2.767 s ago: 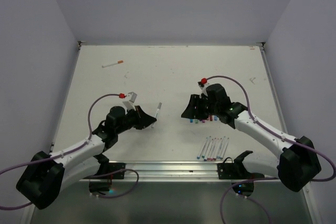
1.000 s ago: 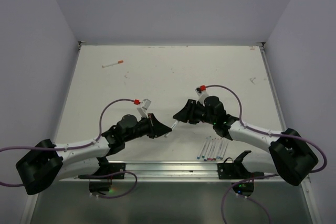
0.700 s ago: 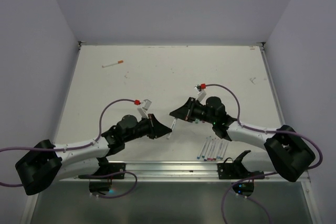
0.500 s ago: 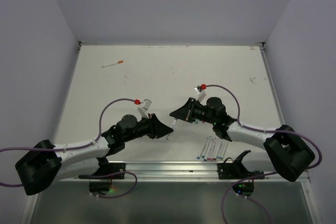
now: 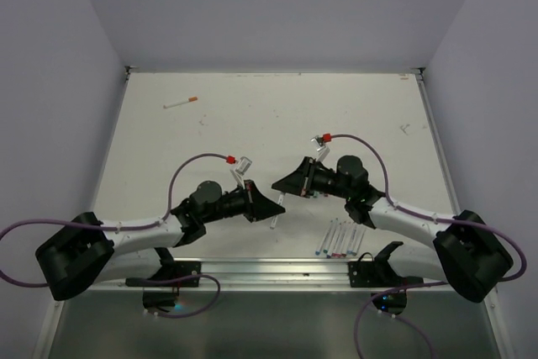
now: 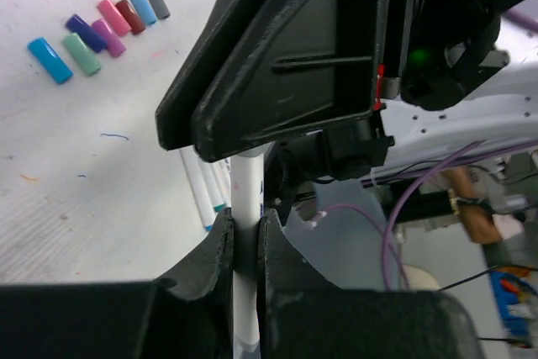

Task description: Open the pen caps

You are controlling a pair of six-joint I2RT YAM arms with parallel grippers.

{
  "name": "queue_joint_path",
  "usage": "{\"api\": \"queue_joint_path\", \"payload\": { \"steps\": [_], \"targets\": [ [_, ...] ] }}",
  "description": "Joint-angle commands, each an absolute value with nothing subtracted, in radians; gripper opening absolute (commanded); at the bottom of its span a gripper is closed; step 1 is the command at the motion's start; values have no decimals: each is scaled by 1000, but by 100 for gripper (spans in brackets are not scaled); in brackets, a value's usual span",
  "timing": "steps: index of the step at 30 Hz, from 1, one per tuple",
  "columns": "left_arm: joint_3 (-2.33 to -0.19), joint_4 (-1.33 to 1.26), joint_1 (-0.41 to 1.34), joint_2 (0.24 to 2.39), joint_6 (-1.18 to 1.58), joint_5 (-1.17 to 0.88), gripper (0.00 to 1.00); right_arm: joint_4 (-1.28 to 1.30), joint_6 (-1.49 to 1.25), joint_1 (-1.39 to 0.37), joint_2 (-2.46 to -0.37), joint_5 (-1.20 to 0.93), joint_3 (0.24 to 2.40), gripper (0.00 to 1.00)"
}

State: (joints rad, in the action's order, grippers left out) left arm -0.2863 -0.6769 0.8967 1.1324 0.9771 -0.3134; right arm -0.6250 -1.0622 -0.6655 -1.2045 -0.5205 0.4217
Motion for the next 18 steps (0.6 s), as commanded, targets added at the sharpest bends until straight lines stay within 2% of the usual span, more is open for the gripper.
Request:
{"api": "queue_joint_path", "payload": {
  "steps": [1, 7, 12, 18],
  "targets": [
    [-281, -937, 896, 1176, 1008, -412, 0, -739, -1101, -670, -1206, -603, 425, 0],
    [-215, -1340, 896, 1271, 1141, -549, 0, -817, -1078, -667, -1223, -626, 446, 0],
    [-164, -1656, 896, 1331, 1258, -581, 0, -897, -1065, -654, -1201, -667, 488, 0],
    [-155, -1896, 902, 1436, 1339, -618, 0, -1005, -1097, -611, -1195, -675, 494, 0]
  ]
}}
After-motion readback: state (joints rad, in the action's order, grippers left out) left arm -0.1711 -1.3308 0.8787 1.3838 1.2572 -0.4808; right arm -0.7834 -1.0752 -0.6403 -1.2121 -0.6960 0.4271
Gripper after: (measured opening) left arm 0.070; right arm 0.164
